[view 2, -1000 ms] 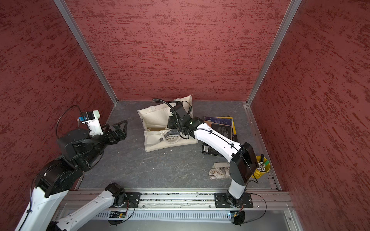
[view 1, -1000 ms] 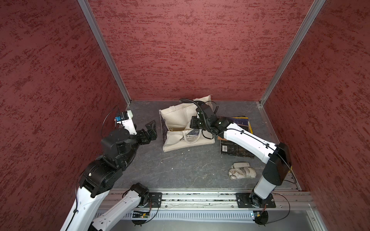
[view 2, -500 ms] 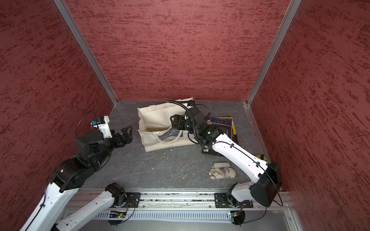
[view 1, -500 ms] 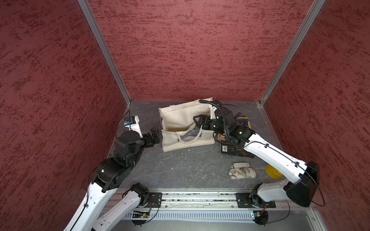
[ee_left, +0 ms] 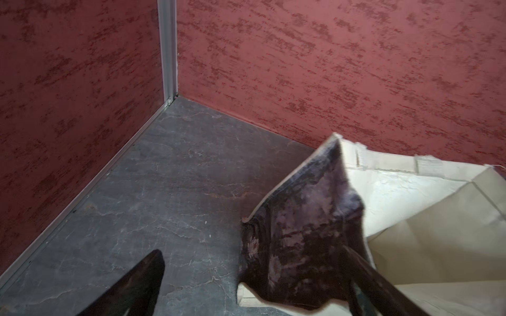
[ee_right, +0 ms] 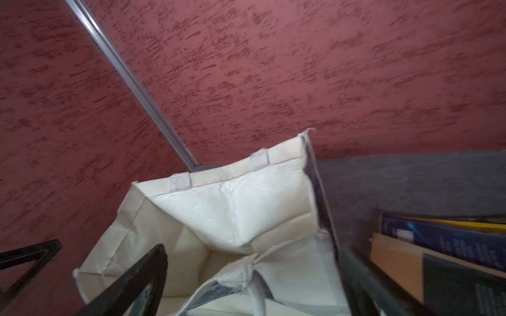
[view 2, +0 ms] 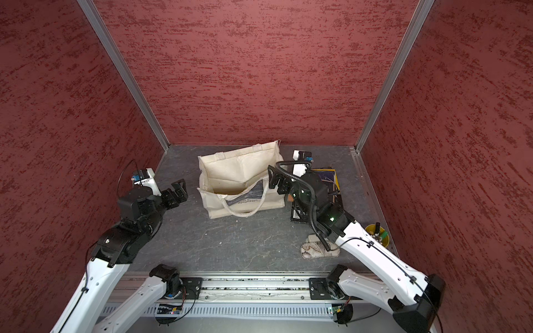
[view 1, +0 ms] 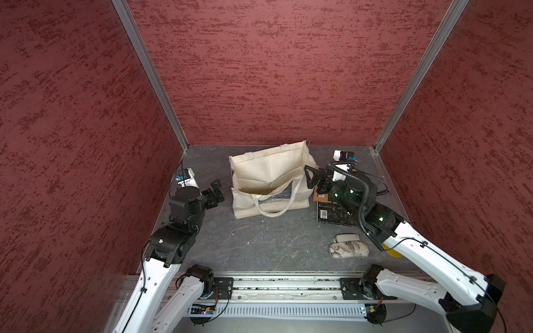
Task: Take out the books from the canvas bag
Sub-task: Adjust the canvas bag at the center of the board, then reset both arms
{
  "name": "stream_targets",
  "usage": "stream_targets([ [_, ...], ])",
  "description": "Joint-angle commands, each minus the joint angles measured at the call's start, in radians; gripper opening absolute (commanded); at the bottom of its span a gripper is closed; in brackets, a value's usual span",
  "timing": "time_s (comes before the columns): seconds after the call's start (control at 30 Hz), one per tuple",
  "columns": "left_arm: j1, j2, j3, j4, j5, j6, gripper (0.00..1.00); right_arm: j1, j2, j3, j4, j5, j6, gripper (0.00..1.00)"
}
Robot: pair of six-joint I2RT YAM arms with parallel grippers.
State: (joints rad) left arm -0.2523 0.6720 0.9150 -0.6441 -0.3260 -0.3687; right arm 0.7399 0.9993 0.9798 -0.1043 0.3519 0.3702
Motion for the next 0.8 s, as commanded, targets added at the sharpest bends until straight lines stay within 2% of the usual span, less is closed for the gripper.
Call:
stream_targets([
  [0.0,0.049,-0.032,-0.074,0.079,0.049,0.008,1.00,-0.028,-0.036,-0.172,0.227,0.301,-0.163,0.99],
  [0.03,0.057,-0.044,-0.107,0.099,0.043,-0.007,1.00,-0.048,-0.063,-0.237,0.227,0.301,-0.163,0.99],
  [0.1,0.085,-0.082,-0.195,0.162,0.041,-0.017,1.00,-0.091,-0.115,-0.395,0.532,0.374,-0.278,0.99],
  [0.17,0.103,-0.125,-0.283,0.241,0.028,-0.003,1.00,-0.153,-0.146,-0.527,0.738,0.380,-0.367,0.99],
  [0.2,0.116,-0.148,-0.319,0.278,0.025,0.006,1.00,-0.196,-0.146,-0.564,0.780,0.381,-0.382,0.99],
  [0.3,0.148,-0.169,-0.355,0.331,0.037,0.050,1.00,-0.336,-0.096,-0.612,0.805,0.321,-0.376,0.99],
  [0.4,0.151,-0.115,-0.360,0.349,0.033,0.076,1.00,-0.436,0.002,-0.674,0.938,0.276,-0.372,0.99],
  [0.47,0.155,-0.078,-0.362,0.365,0.057,0.064,1.00,-0.493,0.074,-0.724,1.086,0.236,-0.374,0.99],
  [0.53,0.162,-0.040,-0.385,0.410,0.093,0.079,1.00,-0.539,0.135,-0.734,1.139,0.201,-0.353,0.99],
  [0.6,0.171,-0.008,-0.385,0.416,0.087,0.055,1.00,-0.599,0.202,-0.751,1.213,0.116,-0.337,0.99],
  [0.63,0.174,0.003,-0.391,0.439,0.086,0.068,1.00,-0.622,0.237,-0.759,1.259,0.120,-0.318,0.99],
  [0.67,0.175,0.020,-0.408,0.479,0.081,0.084,1.00,-0.636,0.249,-0.737,1.222,0.151,-0.286,0.99],
  [0.77,0.213,0.104,-0.421,0.541,0.108,0.097,1.00,-0.694,0.284,-0.760,1.351,0.015,-0.322,0.99],
])
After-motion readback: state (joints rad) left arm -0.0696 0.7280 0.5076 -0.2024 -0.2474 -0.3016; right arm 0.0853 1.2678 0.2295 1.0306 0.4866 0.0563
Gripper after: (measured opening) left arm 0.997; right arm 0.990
